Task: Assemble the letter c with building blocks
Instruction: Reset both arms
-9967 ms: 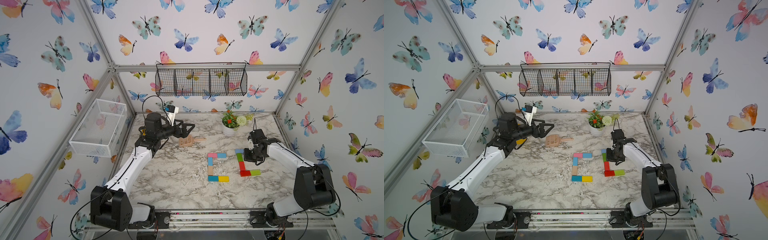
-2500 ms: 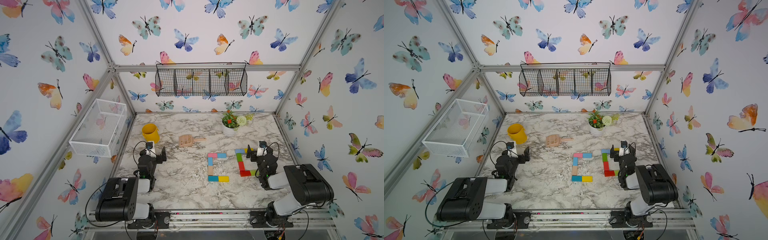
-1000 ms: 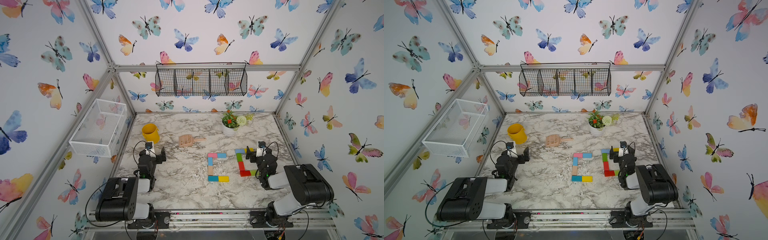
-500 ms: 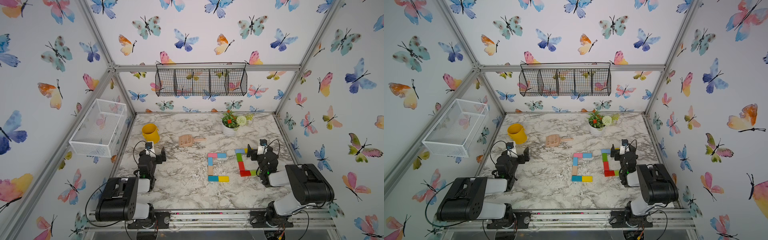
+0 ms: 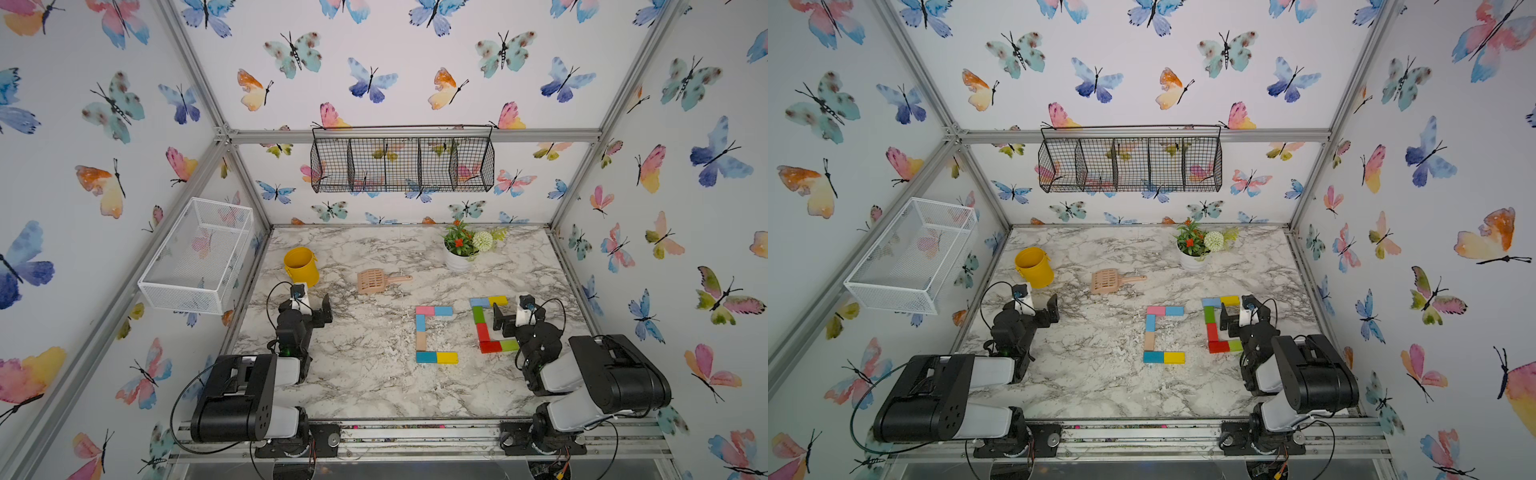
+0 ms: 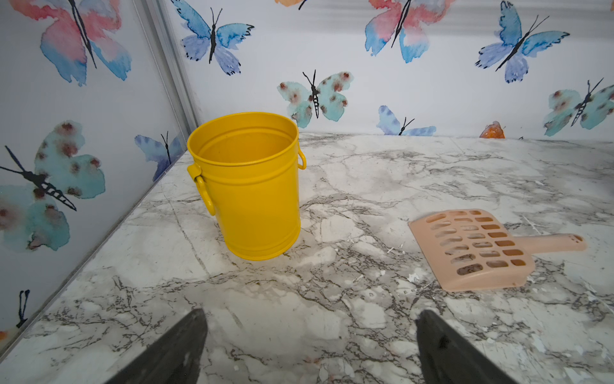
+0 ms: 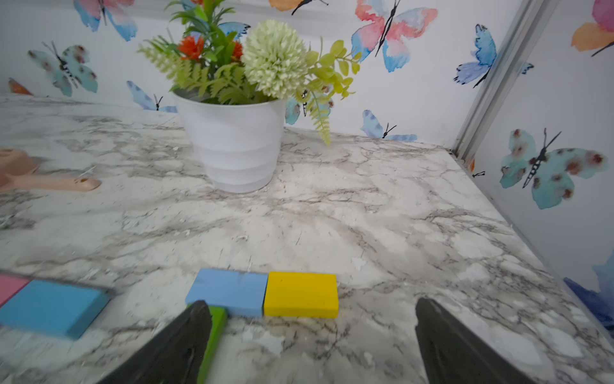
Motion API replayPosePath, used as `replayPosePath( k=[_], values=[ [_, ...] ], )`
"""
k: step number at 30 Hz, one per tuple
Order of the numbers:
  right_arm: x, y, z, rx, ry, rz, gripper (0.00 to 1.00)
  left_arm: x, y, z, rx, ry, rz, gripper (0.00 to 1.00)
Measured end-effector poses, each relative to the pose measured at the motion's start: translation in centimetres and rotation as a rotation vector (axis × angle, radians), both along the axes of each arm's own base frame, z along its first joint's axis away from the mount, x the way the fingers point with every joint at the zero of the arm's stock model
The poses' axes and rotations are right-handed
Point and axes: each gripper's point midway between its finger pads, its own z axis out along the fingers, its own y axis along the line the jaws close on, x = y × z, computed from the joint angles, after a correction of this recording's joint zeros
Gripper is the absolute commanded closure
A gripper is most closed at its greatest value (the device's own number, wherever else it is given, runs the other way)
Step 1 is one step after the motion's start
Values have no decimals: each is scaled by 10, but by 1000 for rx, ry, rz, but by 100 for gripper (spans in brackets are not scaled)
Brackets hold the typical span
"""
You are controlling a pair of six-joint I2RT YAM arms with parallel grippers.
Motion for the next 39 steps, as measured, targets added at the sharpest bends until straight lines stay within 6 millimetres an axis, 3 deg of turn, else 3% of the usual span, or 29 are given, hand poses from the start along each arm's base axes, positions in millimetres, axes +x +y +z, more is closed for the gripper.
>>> replayPosePath(
  k=[3, 6, 9, 14, 25, 32, 39],
  values=[
    [5, -2, -1, 6, -2, -19, 0, 0, 0, 0, 0, 1, 0, 2],
    [33, -10, 23, 27, -48, -82, 0, 0, 0, 0, 0, 1, 0, 2],
    [38, -11, 40, 36, -111, -91, 0, 0, 0, 0, 0, 1, 0, 2],
    [33, -19, 23, 36, -52, -135, 0, 0, 0, 0, 0, 1, 0, 2],
    [32, -25, 21, 44, -43, -172, 0, 0, 0, 0, 0, 1, 0, 2],
    [55, -28, 27, 48, -23, -208, 0, 0, 0, 0, 0, 1, 0, 1],
    [55, -31, 19, 40, 9, -221, 0, 0, 0, 0, 0, 1, 0, 2]
  ],
)
